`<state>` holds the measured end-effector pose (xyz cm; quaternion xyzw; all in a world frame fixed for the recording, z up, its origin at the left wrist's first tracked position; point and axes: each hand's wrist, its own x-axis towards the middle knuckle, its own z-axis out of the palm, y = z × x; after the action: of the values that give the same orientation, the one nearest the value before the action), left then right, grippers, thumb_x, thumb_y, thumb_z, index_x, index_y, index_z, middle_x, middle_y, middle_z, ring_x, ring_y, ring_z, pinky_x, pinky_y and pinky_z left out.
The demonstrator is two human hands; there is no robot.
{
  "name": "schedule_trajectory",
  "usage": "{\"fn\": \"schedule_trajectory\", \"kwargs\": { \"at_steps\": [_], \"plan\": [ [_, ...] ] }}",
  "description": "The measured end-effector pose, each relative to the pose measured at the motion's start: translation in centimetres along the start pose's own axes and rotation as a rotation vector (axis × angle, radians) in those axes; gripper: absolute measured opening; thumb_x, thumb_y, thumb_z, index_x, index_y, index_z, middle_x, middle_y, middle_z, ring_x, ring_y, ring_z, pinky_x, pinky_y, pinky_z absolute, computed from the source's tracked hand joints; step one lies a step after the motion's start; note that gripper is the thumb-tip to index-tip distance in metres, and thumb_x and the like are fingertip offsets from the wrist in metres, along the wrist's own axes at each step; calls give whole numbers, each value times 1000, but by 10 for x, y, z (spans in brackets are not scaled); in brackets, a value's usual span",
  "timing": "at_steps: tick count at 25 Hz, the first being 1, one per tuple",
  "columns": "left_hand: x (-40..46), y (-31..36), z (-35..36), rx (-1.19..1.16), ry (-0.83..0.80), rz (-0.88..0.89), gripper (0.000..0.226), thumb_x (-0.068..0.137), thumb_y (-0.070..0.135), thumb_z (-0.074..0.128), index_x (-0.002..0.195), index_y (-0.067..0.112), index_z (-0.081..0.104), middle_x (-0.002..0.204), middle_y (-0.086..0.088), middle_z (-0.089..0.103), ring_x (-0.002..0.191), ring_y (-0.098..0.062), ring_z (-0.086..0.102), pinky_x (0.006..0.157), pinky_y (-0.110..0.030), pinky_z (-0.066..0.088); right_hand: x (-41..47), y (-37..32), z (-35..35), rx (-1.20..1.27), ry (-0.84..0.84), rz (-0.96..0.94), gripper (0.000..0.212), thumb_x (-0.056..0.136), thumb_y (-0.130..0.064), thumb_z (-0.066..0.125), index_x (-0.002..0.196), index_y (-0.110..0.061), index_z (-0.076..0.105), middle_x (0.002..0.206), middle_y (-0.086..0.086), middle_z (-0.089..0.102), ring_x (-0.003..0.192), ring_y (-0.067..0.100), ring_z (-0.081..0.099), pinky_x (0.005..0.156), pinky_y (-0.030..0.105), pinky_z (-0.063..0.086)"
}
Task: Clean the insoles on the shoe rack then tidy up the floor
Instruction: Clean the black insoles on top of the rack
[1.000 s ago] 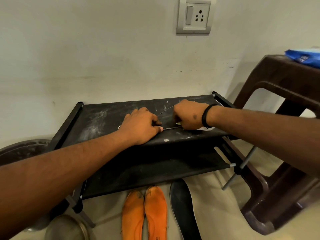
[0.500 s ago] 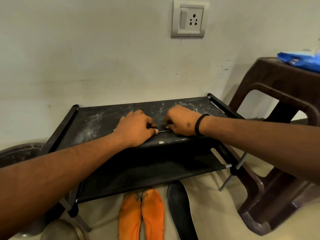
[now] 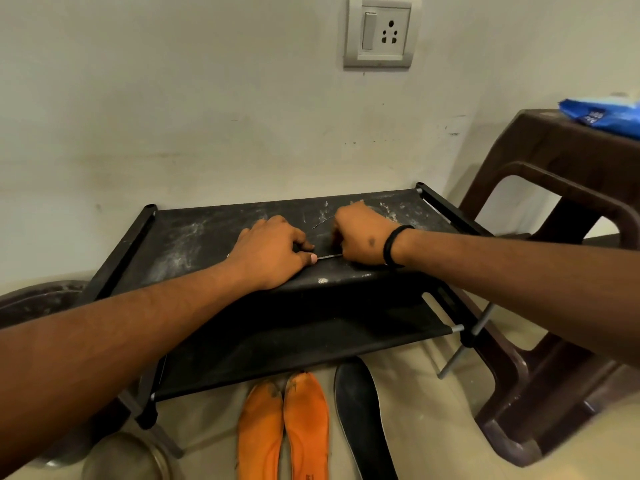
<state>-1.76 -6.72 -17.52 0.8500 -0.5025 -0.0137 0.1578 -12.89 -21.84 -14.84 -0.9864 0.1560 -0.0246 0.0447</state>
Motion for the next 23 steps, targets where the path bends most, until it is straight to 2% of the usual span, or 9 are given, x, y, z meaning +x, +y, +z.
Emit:
{"fn": "schedule_trajectory", "kwargs": {
  "at_steps": [2, 4, 7, 10, 13, 16, 19, 21, 23],
  "plan": [
    [0, 0, 0, 3, 6, 5, 14, 87, 58, 63, 78, 47, 62, 104, 5, 60, 112, -24, 56, 96, -54, 47, -3, 1, -1, 11, -7, -44, 22, 84, 0, 58, 96, -6, 75, 96, 9, 73, 91, 23, 67, 85, 37, 56],
    [1, 2, 0, -3, 11, 9, 14, 86, 60, 62, 86, 47, 68, 107, 6, 63, 110, -23, 58, 95, -54, 48, 0, 5, -1, -12, 6, -50, 21, 85, -1, 59, 96, -11, 74, 97, 7, 73, 91, 23, 67, 86, 38, 55],
    [2, 1, 1, -11, 8, -1, 31, 84, 63, 60, 105, 44, 72, 118, 7, 65, 115, -22, 57, 98, -54, 47, 13, 11, 1, -87, 68, 45, 16, 86, -3, 58, 96, -9, 70, 100, 13, 68, 90, 30, 64, 83, 41, 55],
    [2, 1, 1, -21, 19, -7, 31, 86, 59, 63, 109, 42, 73, 122, 6, 64, 119, -21, 56, 100, -55, 46, 20, 10, -2, 9, 82, 99, 15, 87, -8, 62, 99, -8, 71, 103, 13, 69, 93, 28, 65, 87, 39, 55],
    [2, 0, 2, 1, 24, 0, 27, 86, 57, 64, 104, 38, 74, 109, 4, 66, 112, -24, 57, 96, -53, 47, 13, -6, -2, 81, 13, 5, 13, 86, -7, 63, 93, -8, 75, 90, 6, 72, 82, 19, 63, 76, 28, 49],
    [3, 2, 1, -6, 21, 14, 25, 86, 55, 64, 97, 35, 75, 93, 5, 62, 102, -25, 60, 90, -51, 50, 13, -15, 4, -58, 0, -86, 14, 85, -4, 59, 90, -9, 71, 85, 8, 67, 80, 26, 62, 69, 29, 44],
    [3, 3, 0, -25, 30, 4, 25, 88, 54, 65, 104, 38, 75, 110, 7, 67, 112, -21, 58, 98, -53, 47, 31, 3, 2, -143, 58, 52, 12, 88, -8, 59, 98, -8, 65, 99, 15, 65, 90, 33, 63, 77, 36, 53],
    [3, 3, 0, -32, 37, -2, 26, 88, 54, 65, 106, 38, 74, 117, 9, 68, 116, -21, 57, 100, -54, 46, 42, 11, 0, -58, 99, 161, 12, 87, -7, 60, 98, -9, 66, 103, 16, 66, 91, 33, 64, 80, 38, 55],
    [3, 1, 2, -35, 40, -5, 25, 87, 54, 66, 104, 38, 75, 113, 11, 70, 115, -21, 58, 100, -54, 46, 44, 5, 0, 75, 91, 160, 8, 85, -6, 63, 87, -11, 68, 98, 12, 70, 89, 29, 66, 81, 36, 56]
  ]
}}
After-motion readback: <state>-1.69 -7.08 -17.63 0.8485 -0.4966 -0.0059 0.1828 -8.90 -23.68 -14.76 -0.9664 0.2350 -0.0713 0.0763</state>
